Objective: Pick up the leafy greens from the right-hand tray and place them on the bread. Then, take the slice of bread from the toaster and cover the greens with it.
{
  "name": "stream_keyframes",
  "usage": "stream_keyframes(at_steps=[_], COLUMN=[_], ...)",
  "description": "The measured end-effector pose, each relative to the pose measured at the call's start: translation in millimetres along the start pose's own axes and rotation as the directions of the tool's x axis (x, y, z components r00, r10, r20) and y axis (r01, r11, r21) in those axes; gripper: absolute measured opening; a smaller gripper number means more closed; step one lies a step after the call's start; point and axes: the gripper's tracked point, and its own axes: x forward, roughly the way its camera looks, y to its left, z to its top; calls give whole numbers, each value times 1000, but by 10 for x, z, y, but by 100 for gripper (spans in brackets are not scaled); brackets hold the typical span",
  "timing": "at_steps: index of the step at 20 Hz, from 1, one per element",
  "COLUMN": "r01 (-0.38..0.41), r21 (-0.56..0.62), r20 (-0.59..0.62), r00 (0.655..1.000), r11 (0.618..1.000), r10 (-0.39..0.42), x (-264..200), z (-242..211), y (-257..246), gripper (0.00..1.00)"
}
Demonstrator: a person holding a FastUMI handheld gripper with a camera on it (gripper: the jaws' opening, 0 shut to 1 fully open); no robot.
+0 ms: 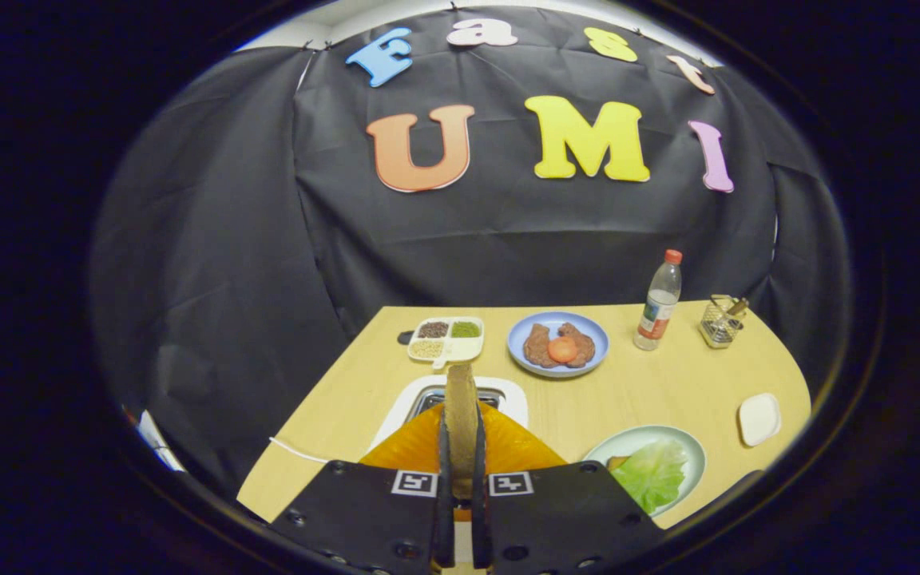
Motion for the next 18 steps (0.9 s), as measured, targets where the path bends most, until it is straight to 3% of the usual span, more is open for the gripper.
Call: stream_keyframes(at_steps=[9, 14, 18], r01=[-118, -81, -35], r21=[48, 84, 98], r20=[99, 112, 93], r00=[989, 991, 995], r11=[992, 993, 995], r10=[113, 72, 25], x=[-705, -910, -858], z=[705, 825, 626], y=[-251, -840, -1314], gripper=[8, 8, 9])
